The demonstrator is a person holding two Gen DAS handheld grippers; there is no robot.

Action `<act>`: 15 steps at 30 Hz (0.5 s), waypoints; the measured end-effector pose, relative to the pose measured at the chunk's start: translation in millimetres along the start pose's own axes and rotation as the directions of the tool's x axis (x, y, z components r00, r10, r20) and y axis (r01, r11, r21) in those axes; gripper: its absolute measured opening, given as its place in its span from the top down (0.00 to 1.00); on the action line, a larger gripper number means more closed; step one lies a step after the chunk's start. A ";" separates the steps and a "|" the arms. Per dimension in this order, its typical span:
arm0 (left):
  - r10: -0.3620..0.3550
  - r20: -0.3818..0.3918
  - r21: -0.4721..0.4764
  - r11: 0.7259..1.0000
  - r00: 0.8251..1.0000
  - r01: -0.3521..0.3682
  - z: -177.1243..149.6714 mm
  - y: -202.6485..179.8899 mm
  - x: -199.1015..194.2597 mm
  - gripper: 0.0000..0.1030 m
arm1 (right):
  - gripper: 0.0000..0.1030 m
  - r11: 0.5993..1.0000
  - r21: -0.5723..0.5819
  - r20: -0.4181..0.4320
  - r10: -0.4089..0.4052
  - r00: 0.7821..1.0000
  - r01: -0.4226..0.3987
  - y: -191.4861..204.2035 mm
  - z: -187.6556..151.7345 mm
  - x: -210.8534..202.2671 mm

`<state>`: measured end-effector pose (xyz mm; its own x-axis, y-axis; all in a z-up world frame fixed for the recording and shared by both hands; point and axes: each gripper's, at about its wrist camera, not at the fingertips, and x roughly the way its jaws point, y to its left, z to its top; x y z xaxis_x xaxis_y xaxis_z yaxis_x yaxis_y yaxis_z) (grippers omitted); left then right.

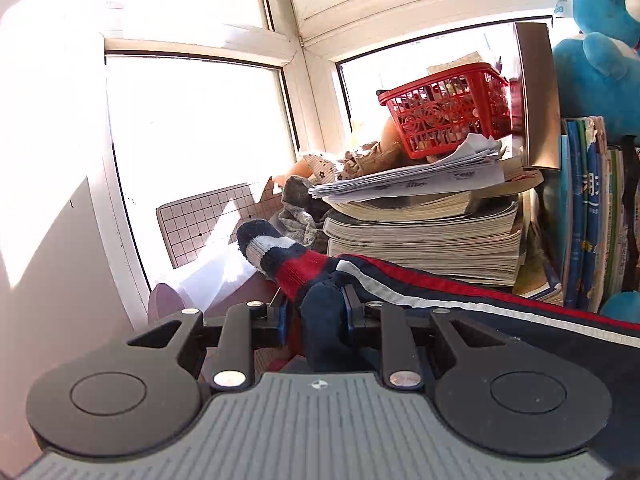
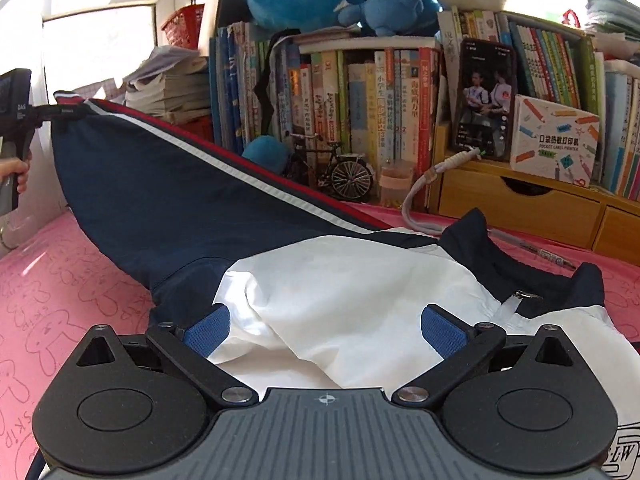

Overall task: Fold clothes
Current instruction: 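Grasp the striped sleeve cuff with the left gripper and pull it outward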

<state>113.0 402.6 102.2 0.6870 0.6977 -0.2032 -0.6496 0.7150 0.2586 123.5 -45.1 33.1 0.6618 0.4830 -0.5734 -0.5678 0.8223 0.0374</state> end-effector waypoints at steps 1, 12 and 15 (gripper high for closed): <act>0.023 -0.009 0.024 0.999 1.000 -0.023 -2.2 0.8 10.8 0.77 | 0.00 0.999 -0.031 -0.020 0.008 1.000 -0.008 11.2 6.2 12.8; 0.132 -0.283 -0.058 0.986 0.950 -0.154 -74.6 21.1 84.6 0.77 | 0.00 0.974 -0.031 -0.204 0.212 0.956 -0.223 56.6 25.6 104.6; 0.157 -0.307 -0.053 0.982 0.939 -0.181 -83.4 20.5 92.4 0.77 | 0.00 0.971 -0.001 -0.204 0.235 0.950 -0.240 54.5 28.3 114.0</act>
<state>136.0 485.5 9.9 0.4430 0.7810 -0.4402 -0.7797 0.5780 0.2409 181.8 63.3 -7.1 0.3958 0.5908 -0.7030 -0.7107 0.6819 0.1729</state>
